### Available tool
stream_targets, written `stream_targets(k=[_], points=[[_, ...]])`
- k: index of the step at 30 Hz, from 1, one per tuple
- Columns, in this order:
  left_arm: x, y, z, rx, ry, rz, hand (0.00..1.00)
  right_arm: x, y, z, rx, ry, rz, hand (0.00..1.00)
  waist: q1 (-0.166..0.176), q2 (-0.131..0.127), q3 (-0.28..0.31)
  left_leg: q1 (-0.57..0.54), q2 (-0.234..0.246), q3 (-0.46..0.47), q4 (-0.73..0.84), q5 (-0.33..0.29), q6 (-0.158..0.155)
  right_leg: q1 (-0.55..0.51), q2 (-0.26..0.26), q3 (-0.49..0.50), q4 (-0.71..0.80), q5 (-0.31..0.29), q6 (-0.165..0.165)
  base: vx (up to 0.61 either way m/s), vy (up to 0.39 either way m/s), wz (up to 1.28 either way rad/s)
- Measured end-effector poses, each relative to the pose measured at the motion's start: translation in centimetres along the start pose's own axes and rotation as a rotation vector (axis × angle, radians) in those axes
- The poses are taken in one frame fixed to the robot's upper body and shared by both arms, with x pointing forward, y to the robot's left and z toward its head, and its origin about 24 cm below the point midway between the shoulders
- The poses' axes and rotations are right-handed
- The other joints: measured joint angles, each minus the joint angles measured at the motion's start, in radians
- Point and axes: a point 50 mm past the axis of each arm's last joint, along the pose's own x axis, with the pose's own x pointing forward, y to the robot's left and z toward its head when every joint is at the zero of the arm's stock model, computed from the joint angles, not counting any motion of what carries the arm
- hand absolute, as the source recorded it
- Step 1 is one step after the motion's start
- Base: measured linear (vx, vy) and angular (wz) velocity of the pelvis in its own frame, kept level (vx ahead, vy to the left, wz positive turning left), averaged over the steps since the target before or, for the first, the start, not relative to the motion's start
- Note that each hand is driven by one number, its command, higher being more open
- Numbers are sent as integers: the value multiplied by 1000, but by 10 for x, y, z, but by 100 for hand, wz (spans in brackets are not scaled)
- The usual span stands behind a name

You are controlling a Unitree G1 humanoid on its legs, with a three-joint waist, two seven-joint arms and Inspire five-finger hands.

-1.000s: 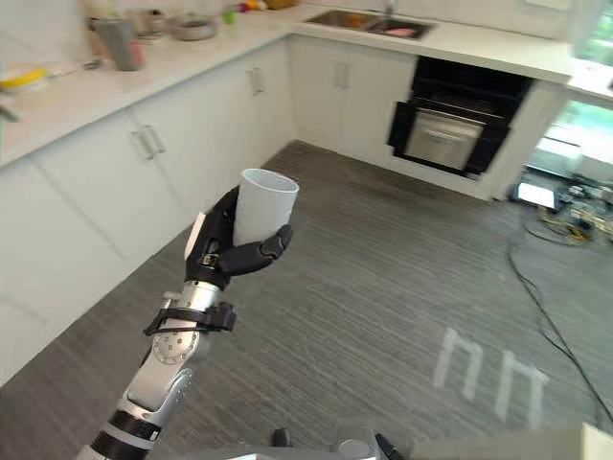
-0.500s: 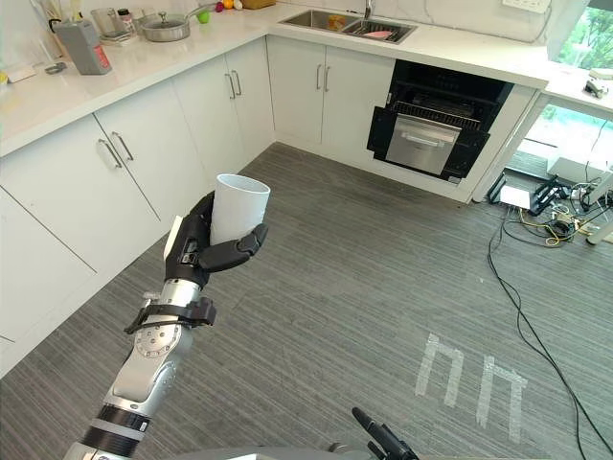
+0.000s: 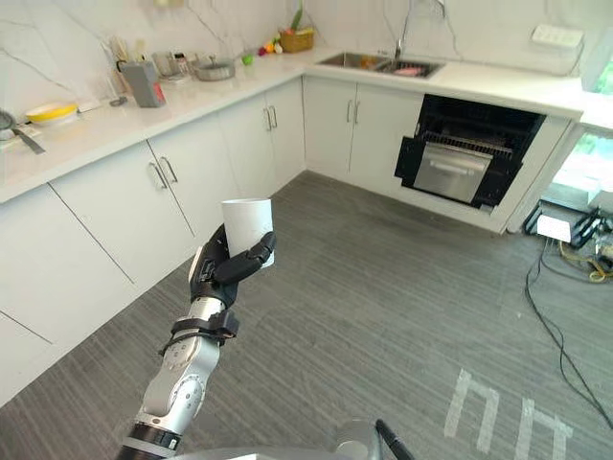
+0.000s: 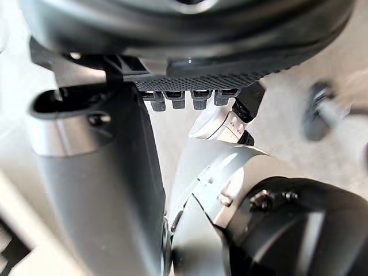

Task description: Walk over to the sink, pick up the cup, carry it to the dishwasher, place the cup inside the dishwasher, then close the dishwasher door

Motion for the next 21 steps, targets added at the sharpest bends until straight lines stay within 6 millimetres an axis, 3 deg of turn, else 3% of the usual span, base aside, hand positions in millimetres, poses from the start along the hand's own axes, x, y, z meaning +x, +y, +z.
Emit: stream_targets(k=[2,3,4,5,6,8,9,10,11,13,14,15,16,17,19,20,21], points=[[6,-3,6,29,-17,-31,0,2,14,3,-24,-25,32,100,-7,4,18,-4,17,-42,-4,-1,-2,-27,58,0,-244,-3,17,178,-26,71],[6,-3,7,43,-19,-40,0,3,21,5,-36,-37,38,100,-6,5,22,4,18,-58,-5,-6,-1,-31,84,12,-452,44,43,178,-44,39],[6,-2,7,46,-17,-39,0,4,23,6,-43,-40,36,100,-5,4,23,13,16,-63,-4,-12,-3,-30,92,16,-545,82,56,335,-110,33],[6,-1,7,54,-13,-32,0,6,27,5,-60,-39,31,100,1,3,40,50,16,-65,10,-35,-24,-23,106,12,-714,139,77,313,-120,21],[6,2,7,59,-9,-23,0,6,29,4,-64,-35,26,100,4,2,42,67,17,-67,28,-58,-35,-23,106,-3,-751,140,79,337,-138,21],[2,3,3,58,12,-22,0,4,26,1,-59,-30,11,100,2,-9,37,119,19,-92,62,-127,-66,-3,100,-36,-686,123,57,430,-207,31],[1,0,-1,49,24,-31,0,3,21,1,-61,-33,-3,100,4,-7,36,127,31,-107,96,-172,-83,15,115,-23,-690,171,28,471,-234,34],[0,-2,-3,41,33,-36,0,2,20,4,-65,-47,-10,100,4,16,35,128,53,-115,114,-197,-86,18,130,-24,-674,187,28,479,-253,48],[-3,-14,-9,24,53,-94,0,0,16,9,-56,-92,-24,100,3,56,27,133,95,-135,123,-229,-94,3,157,-23,-607,188,28,561,-292,50],[-6,-25,-14,24,67,-167,0,-2,15,12,-40,-123,-25,100,8,68,18,170,116,-140,95,-245,-84,-18,175,-22,-514,174,6,410,-212,31],[-8,-31,-16,28,74,-201,0,-4,17,14,-36,-148,-13,100,14,77,11,197,124,-131,88,-242,-74,-26,185,-30,-460,138,-35,358,-186,-5],[-8,-33,-17,28,77,-220,0,-4,24,18,-32,-182,10,100,19,73,13,162,152,-83,225,-223,-64,-17,193,-37,-432,94,-47,509,-296,-27],[-9,-35,-16,24,73,-228,0,-5,33,26,-32,-227,46,100,24,74,13,79,200,-49,438,-174,1,11,204,-40,-447,76,-59,405,-252,-32],[-9,-36,-14,21,64,-232,0,-6,36,30,-33,-251,65,100,25,80,15,31,231,-47,551,-122,9,30,215,-40,-460,68,-59,395,-230,-30],[-8,-35,-6,10,28,-235,0,-9,41,45,-46,-330,99,100,30,103,17,-127,362,-81,896,178,-27,145,280,-16,-547,41,-75,544,-141,-28],[-7,-34,-4,5,19,-232,0,-10,43,49,-50,-348,104,100,35,109,14,-171,383,-90,971,155,-33,172,292,-9,-564,33,-80,490,-62,-33],[-6,-31,0,-4,4,-223,0,-9,47,57,-49,-388,116,100,42,108,14,-254,397,-99,1053,87,-28,225,302,5,-594,22,-95,500,-63,-38]])
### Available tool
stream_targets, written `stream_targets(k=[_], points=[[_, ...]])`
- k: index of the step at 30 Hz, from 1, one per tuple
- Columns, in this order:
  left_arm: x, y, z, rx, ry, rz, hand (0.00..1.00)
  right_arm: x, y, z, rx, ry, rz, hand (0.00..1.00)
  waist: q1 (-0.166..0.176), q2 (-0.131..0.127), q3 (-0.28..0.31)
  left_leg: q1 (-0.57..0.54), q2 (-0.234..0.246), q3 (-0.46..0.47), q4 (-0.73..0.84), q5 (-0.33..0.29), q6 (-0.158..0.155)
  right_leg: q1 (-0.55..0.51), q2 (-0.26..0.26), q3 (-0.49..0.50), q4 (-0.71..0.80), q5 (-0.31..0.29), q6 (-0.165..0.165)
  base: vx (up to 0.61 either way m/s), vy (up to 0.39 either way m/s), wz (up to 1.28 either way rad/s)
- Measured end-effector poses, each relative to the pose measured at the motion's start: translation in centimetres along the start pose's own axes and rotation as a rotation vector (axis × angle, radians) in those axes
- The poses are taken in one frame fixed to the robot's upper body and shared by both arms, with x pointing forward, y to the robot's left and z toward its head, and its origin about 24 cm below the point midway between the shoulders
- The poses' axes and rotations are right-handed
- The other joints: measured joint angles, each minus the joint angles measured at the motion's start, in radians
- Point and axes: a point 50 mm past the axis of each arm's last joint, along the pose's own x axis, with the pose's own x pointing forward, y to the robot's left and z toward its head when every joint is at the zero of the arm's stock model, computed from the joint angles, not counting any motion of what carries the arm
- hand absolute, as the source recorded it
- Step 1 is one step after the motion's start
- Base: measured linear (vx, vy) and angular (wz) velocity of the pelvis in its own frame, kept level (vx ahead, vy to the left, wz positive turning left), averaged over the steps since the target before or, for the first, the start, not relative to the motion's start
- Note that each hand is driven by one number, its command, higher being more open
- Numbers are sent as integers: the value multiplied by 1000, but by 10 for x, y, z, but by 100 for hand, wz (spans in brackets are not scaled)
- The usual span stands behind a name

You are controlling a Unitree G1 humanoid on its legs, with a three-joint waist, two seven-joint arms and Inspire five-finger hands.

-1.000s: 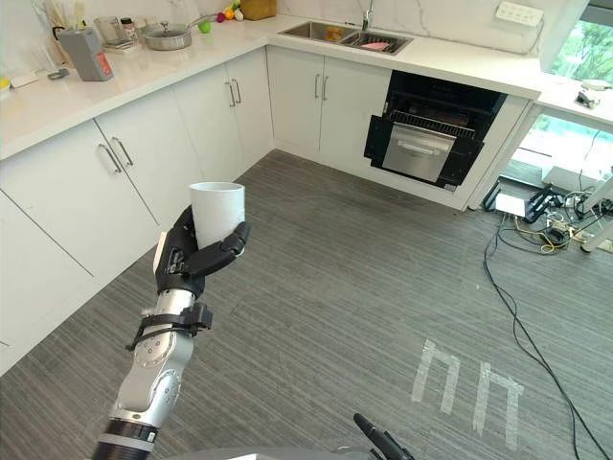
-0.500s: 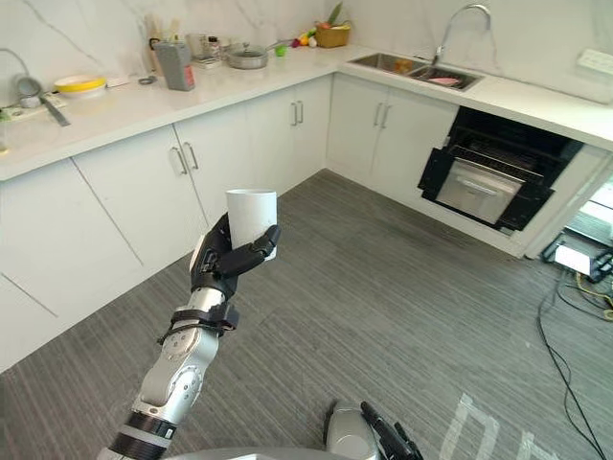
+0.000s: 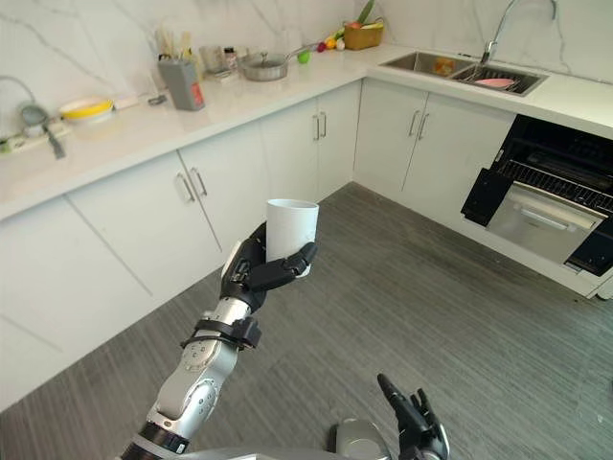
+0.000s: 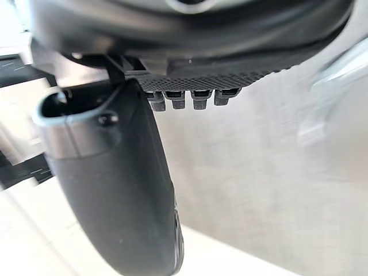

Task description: Walk over to the sink, pick up the cup, carry it to the dishwasher, place the cup inside the dishwasher, then close the dishwasher door

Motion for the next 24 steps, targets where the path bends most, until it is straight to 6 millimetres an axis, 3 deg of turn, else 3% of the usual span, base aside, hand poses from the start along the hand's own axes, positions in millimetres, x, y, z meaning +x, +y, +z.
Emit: stream_targets(k=[2,3,4,5,6,7,9,10,11,12,13,14,16,17,18,19,20,21,22,24], points=[[-2,7,2,-13,-6,17,0,8,9,15,9,-62,35,100,19,-8,3,-89,-6,36,-64,-80,1,70,-2,38,-49,-9,-7,475,-52,-60],[-4,13,2,-11,-8,35,0,15,18,26,16,-102,70,100,37,-13,3,-120,-34,63,-231,-120,-21,94,-17,75,-59,-17,-13,429,5,-85],[-7,17,1,-10,-4,53,0,22,30,37,18,-137,107,100,38,-21,4,-124,-95,70,-491,-128,-51,111,-45,104,-59,-19,-2,514,21,-80],[-8,17,0,-10,-1,55,0,24,35,44,16,-158,125,100,38,-23,4,-121,-126,70,-633,-114,-74,118,-58,116,-59,-24,4,351,55,-54],[-10,16,-1,-13,3,53,0,26,40,51,10,-185,145,100,35,-21,3,-120,-164,67,-832,-82,-122,129,-71,131,-66,-29,13,472,135,-49],[-11,14,-1,-12,4,39,0,28,48,57,2,-208,177,100,33,-22,4,-132,-202,54,-1036,-6,-168,142,-84,159,-69,-55,45,479,156,-47],[-11,13,-4,-9,14,27,0,27,48,58,-10,-205,184,100,33,-13,-1,-138,-212,48,-1055,24,-159,175,-78,175,-60,-106,78,546,235,-44],[-14,17,-7,6,30,29,0,25,45,49,-3,-178,167,100,37,-22,-5,-113,-220,12,-1030,116,-104,210,-83,205,-44,-151,91,596,315,-67],[-20,26,-8,29,41,51,0,23,46,37,-2,-139,169,100,36,-63,-8,-102,-249,2,-972,121,-96,234,-119,227,-31,-180,95,481,267,-70],[-23,30,-9,37,43,62,0,22,46,34,-6,-126,172,100,36,-74,-12,-105,-262,-12,-938,118,-90,241,-133,236,-23,-189,96,437,238,-72],[-25,34,-9,44,48,78,0,20,43,30,-7,-109,162,100,34,-82,-15,-107,-286,-29,-882,89,-46,240,-154,254,6,-192,93,334,178,-53],[-26,36,-9,61,48,84,0,19,40,27,-7,-95,149,100,32,-88,-18,-103,-298,-17,-854,57,-26,226,-174,245,66,-190,92,415,223,-40],[-25,36,-6,85,26,75,0,16,33,23,4,-67,117,100,25,-111,-29,-78,-337,18,-844,13,-10,130,-244,196,265,-175,109,418,219,-26],[-25,34,-3,100,10,66,0,16,34,22,13,-63,115,100,28,-127,-26,-47,-364,49,-846,-11,5,62,-306,161,416,-128,137,414,206,-53],[-25,33,-1,114,0,58,0,16,37,21,16,-61,122,100,30,-136,-23,-5,-385,79,-851,-35,19,6,-368,137,541,-44,170,331,162,-56],[-25,33,-1,123,0,57,0,15,38,20,14,-58,127,100,28,-135,-26,18,-391,89,-858,-47,22,-16,-392,123,583,10,168,256,126,-48],[-25,32,-1,128,0,57,0,15,41,17,14,-54,135,100,20,-126,-31,54,-392,96,-878,-60,26,-39,-418,94,630,108,155,315,124,-34],[-24,32,1,142,-9,64,0,13,47,12,29,-46,151,100,4,-118,-35,97,-385,100,-908,-70,28,-74,-434,65,695,98,134,362,112,-40],[-22,32,4,144,-25,76,0,12,54,9,48,-46,175,100,2,-116,-33,136,-374,111,-930,-88,26,-129,-431,38,754,15,104,348,88,-38],[-20,32,6,143,-38,80,0,6,59,11,65,-66,208,100,1,-106,-25,201,-354,129,-961,-118,19,-209,-404,-17,725,-69,95,260,1,-42]])
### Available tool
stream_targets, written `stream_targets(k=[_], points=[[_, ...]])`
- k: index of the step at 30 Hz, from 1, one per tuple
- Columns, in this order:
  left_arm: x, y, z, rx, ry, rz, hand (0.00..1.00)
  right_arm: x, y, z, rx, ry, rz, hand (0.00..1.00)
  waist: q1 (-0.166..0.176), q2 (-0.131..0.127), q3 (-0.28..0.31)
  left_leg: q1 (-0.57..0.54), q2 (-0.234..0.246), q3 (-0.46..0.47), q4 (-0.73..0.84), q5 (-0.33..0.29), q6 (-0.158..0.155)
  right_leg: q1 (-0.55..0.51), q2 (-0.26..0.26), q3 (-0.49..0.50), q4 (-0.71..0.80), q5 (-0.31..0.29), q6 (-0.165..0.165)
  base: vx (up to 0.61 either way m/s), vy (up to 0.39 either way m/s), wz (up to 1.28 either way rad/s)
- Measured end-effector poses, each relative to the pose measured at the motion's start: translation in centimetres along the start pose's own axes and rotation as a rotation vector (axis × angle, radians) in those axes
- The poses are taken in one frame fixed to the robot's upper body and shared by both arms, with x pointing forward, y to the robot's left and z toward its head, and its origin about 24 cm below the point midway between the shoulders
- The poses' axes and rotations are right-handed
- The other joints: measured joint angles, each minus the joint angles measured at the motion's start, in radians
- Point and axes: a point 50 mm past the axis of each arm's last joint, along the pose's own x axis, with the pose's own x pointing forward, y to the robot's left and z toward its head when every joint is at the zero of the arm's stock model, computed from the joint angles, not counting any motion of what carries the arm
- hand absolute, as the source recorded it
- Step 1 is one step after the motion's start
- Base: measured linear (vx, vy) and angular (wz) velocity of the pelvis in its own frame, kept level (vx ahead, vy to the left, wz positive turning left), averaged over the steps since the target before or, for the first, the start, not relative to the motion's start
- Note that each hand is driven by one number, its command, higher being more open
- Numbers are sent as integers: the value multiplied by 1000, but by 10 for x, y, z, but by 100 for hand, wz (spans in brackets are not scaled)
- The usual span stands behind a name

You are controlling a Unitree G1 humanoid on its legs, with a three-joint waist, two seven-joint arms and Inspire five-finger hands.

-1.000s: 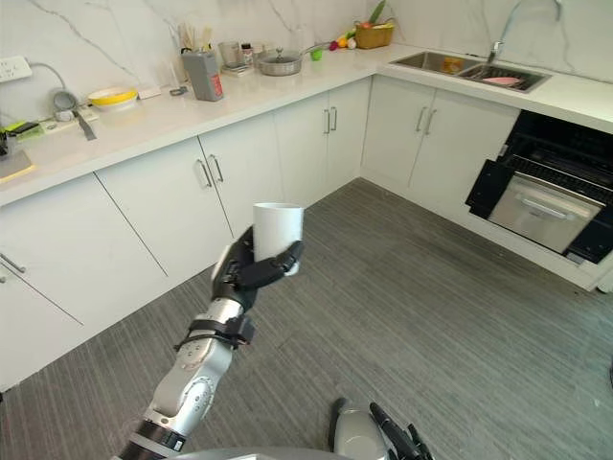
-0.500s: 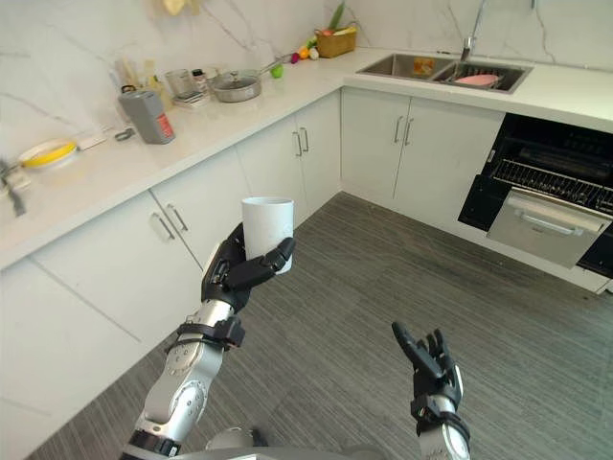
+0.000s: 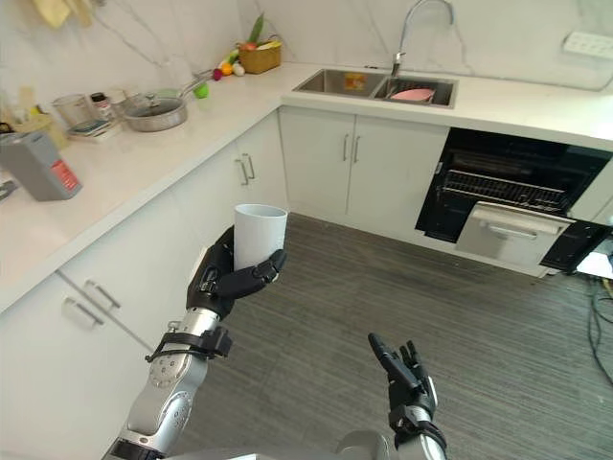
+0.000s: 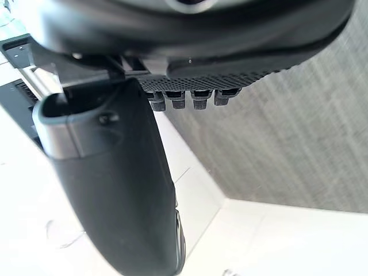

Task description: Walk over to the sink, pick up the cup, carry it to the dishwasher, place the cup inside the dishwasher, then close the dishwasher door

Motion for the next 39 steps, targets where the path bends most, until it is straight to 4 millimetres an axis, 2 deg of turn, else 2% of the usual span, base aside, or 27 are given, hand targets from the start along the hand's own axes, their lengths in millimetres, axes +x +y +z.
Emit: stream_targets(k=[2,3,4,5,6,7,8,10,12,13,14,16,17,18,19,21,23,24,25,27,29,32,33,34,36,38,39], points=[[1,-2,1,6,-7,-18,0,-9,0,5,-6,-23,20,100,-22,10,8,55,18,7,-25,-24,-20,-61,37,-81,-204,-9,6,285,-58,-16],[1,-2,3,17,-15,-37,0,-14,0,9,-13,-41,28,100,-27,3,16,97,19,14,-43,-35,-40,-77,65,-130,-415,42,28,338,-108,-9],[1,-5,2,33,-9,-78,0,-20,-4,11,-22,-48,27,100,-33,-19,7,134,1,25,-57,-46,-72,-69,96,-179,-685,168,54,375,-121,-9],[0,-5,2,44,-5,-97,0,-25,-7,10,-23,-49,21,100,-36,-43,-5,149,-22,21,-60,-54,-91,-68,97,-201,-788,238,52,455,-150,7],[-1,-6,0,62,12,-136,0,-33,-16,8,-29,-45,2,100,-53,-91,-24,188,-63,-1,-60,-80,-118,-56,91,-168,-847,434,-66,504,-157,3],[-2,-15,-11,25,51,-151,0,-34,-27,11,-55,-41,-35,100,-61,-31,-24,210,-30,-5,-74,-96,-125,-53,135,-170,-833,433,-109,583,-167,-9],[-1,-23,-13,9,53,-177,0,-32,-30,16,-63,-51,-42,100,-61,8,-14,211,-8,-5,-74,-106,-118,-53,163,-162,-836,421,-115,443,-113,-32],[6,-35,-13,14,48,-248,0,-29,-29,20,-59,-70,-42,100,-58,46,11,213,24,-10,-54,-129,-105,-57,199,-161,-811,386,-126,266,-97,-27],[9,-48,-14,12,51,-319,0,-27,-20,18,-43,-78,-14,100,-57,79,17,226,91,8,-20,-211,-28,-101,230,-176,-652,257,-155,245,-162,-33],[9,-50,-15,9,55,-330,0,-27,-19,18,-41,-82,-9,100,-58,80,15,240,98,17,-1,-214,-24,-115,226,-171,-542,193,-185,389,-185,-39],[7,-56,-17,-2,58,-350,0,-27,-18,21,-42,-97,-1,100,-45,52,4,198,129,54,199,-204,-22,-104,206,-154,-409,23,-157,390,-172,-40],[6,-63,-18,-21,64,-356,0,-26,-14,32,-64,-132,26,100,-27,80,9,95,227,61,502,-122,26,-61,234,-147,-424,-7,-149,270,-177,-31],[5,-65,-19,-26,66,-362,0,-25,-10,39,-80,-153,48,100,-25,86,13,26,281,40,659,-22,-1,-30,252,-148,-450,-15,-150,277,-150,-8],[5,-66,-20,-30,72,-357,0,-22,-3,47,-94,-183,85,100,-25,103,15,-70,321,10,813,2,-45,25,270,-151,-495,-18,-148,313,-114,-5],[4,-65,-21,-35,81,-341,0,-18,2,53,-100,-204,108,100,-24,98,18,-132,329,9,864,-9,-49,83,276,-151,-541,-17,-143,307,-102,-1],[0,-63,-23,-66,94,-315,0,-12,11,59,-113,-223,148,100,-21,93,17,-193,316,18,769,-45,-52,168,284,-145,-621,-14,-137,351,-101,-14],[-8,-61,-26,-101,110,-274,0,-7,21,63,-132,-233,192,100,-4,86,12,-207,269,1,482,-49,-64,212,282,-110,-668,-11,-120,330,-75,-46],[-14,-61,-27,-116,117,-246,0,-5,26,64,-148,-232,219,100,6,85,10,-217,247,-35,273,-29,-98,219,282,-85,-683,-16,-111,332,-40,-52],[-18,-61,-29,-119,127,-222,0,-3,28,65,-172,-230,230,100,7,85,9,-231,246,-60,95,8,-157,230,284,-74,-692,-14,-111,351,-32,-43],[-24,-60,-34,-132,147,-188,0,-3,26,62,-179,-211,222,100,8,84,9,-249,258,-61,-40,59,-207,259,292,-56,-715,-15,-104,398,4,-35],[-28,-55,-37,-122,165,-172,0,-4,19,59,-182,-198,195,100,9,85,8,-255,254,-36,-44,110,-189,300,296,-31,-744,-20,-82,394,92,-46],[-28,-48,-35,-116,148,-142,0,-6,13,62,-199,-200,175,100,10,102,-9,-228,201,-5,-56,212,-88,316,296,2,-745,-54,-20,366,315,-55],[-28,-45,-35,-110,146,-133,0,-7,11,61,-196,-197,166,100,20,89,-25,-215,188,-2,-60,293,-102,314,272,6,-726,-76,13,287,282,-39],[-29,-41,-35,-92,154,-133,0,-9,10,54,-175,-186,152,100,11,55,-50,-203,139,11,-59,276,-83,319,218,-5,-716,-95,43,289,263,-22],[-27,-40,-34,-85,146,-138,0,-10,10,50,-153,-181,140,100,1,11,-68,-201,73,10,-57,240,-56,336,146,-39,-714,-102,84,265,216,26],[-24,-42,-32,-85,136,-148,0,-10,11,49,-147,-183,135,100,6,0,-75,-200,28,5,-34,211,-35,326,85,-95,-646,-88,125,271,224,39],[-21,-44,-30,-81,127,-164,0,-9,11,49,-144,-186,119,100,7,-1,-74,-193,3,-6,-13,184,-20,297,32,-123,-526,-75,148,241,223,47]])
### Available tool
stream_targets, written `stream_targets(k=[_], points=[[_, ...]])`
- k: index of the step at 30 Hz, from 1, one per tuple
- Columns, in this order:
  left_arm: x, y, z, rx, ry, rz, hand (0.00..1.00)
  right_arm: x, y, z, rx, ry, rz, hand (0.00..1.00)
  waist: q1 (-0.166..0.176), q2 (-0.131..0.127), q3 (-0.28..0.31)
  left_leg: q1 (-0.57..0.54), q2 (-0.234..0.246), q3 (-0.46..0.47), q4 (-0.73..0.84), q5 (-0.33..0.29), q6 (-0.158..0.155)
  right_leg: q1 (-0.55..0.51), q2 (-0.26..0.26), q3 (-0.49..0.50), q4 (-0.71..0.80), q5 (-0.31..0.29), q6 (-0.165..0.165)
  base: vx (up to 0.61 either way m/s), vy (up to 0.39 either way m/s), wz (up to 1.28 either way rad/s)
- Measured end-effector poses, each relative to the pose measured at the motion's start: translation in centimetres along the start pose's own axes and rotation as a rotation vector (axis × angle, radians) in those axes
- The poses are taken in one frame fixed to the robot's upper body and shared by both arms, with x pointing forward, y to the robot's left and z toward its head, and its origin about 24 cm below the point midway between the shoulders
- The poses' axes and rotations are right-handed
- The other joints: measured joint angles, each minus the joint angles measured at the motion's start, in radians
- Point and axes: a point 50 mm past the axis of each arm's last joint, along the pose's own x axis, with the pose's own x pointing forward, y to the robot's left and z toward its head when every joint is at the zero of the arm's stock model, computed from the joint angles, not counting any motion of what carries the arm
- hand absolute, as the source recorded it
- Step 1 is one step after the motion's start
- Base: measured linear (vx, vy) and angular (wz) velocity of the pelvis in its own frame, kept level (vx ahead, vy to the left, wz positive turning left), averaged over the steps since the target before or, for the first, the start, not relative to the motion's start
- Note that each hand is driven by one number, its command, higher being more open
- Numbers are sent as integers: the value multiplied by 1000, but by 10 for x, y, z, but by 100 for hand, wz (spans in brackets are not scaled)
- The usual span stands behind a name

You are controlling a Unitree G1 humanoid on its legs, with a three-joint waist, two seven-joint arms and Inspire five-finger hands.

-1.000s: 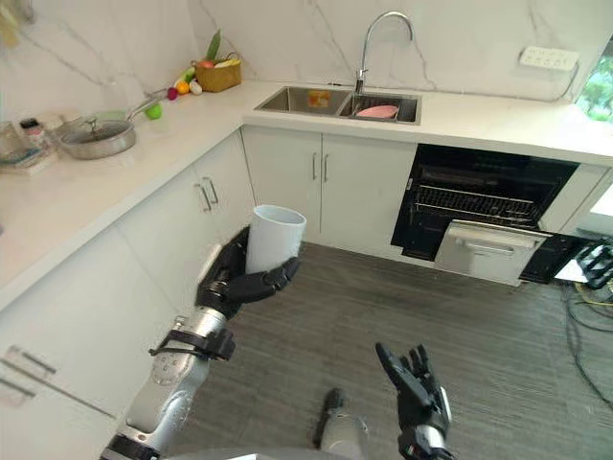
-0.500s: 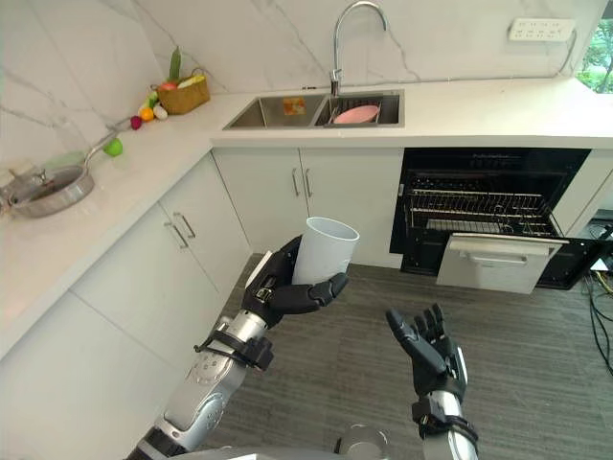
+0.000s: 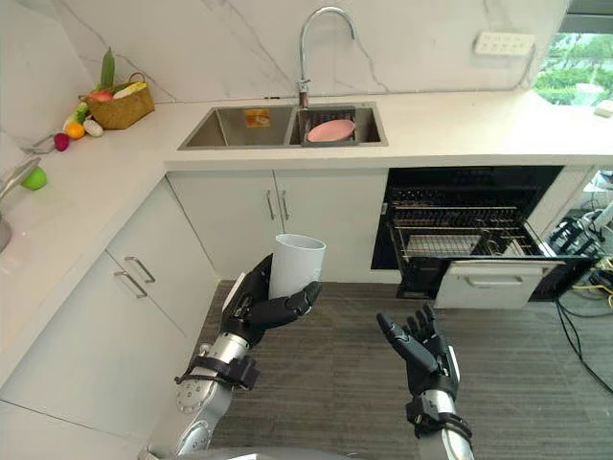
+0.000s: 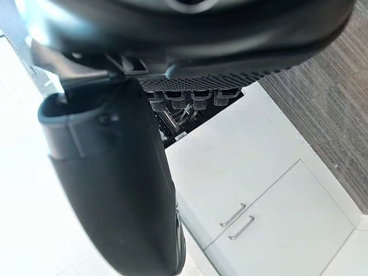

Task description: Walk over to the sink, pick up the cup, carry it to the dishwasher, place the cup inside the dishwasher, then close the dishwasher door

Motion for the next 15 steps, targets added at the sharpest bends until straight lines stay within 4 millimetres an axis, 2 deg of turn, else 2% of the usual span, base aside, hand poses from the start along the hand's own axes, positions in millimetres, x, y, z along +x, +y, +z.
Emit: stream_targets(k=[1,2,3,4,5,6,7,9,12,13,14,15], points=[[2,-1,1,3,-5,-7,0,0,0,0,2,0,-8,100,0,-2,1,8,-14,-5,5,-12,6,-17,-28,-4,66,14,9,238,258,51],[5,-1,5,10,-19,-15,0,1,3,-3,18,0,-22,100,2,-13,4,46,-49,-15,7,-40,22,-85,-107,3,260,97,0,212,221,31],[6,-1,5,14,-21,-10,0,2,5,-5,30,0,-31,100,3,-14,4,78,-61,-21,-5,-54,28,-128,-147,16,363,192,-7,257,238,20],[6,-1,6,20,-20,-9,0,2,7,-9,45,10,-41,100,2,-9,2,112,-62,-25,-15,-82,41,-177,-174,22,466,237,-18,173,128,-3],[6,0,5,21,-19,-3,0,1,8,-11,49,17,-41,100,1,-9,2,119,-58,-25,-13,-93,40,-202,-175,16,496,201,-32,147,67,-12],[6,0,5,21,-18,8,0,0,9,-14,49,28,-38,100,0,-9,6,134,-49,-25,-13,-110,31,-248,-170,-11,524,132,-74,112,-16,-15],[6,1,5,23,-18,8,0,-2,8,-16,46,35,-41,100,-2,-11,19,154,-39,-26,-13,-126,21,-282,-160,-50,511,90,-94,147,-57,-13],[6,0,4,27,-12,-4,0,-4,6,-17,38,39,-48,100,-6,-9,39,180,-20,-32,-10,-141,5,-315,-133,-80,436,68,-113,147,-98,1],[5,2,5,47,-7,-38,0,-5,5,-12,35,20,-51,100,-23,-5,66,219,29,-46,-7,-167,-33,-369,-62,-82,114,96,-127,233,-188,7],[5,3,6,53,-10,-42,0,-4,6,-7,36,-1,-46,100,-22,-11,70,229,39,-45,-7,-175,-46,-370,-43,-85,-39,143,-129,211,-177,-3],[5,6,8,61,-17,-43,0,-4,8,1,40,-41,-37,100,-23,-32,63,245,33,-42,-7,-195,-79,-351,-30,-107,-243,202,-114,400,-338,-4],[6,7,6,59,-12,-34,0,-5,9,12,25,-93,-23,100,-25,-31,67,269,39,-56,-1,-217,-119,-337,-17,-110,-265,307,-141,380,-312,-7]])
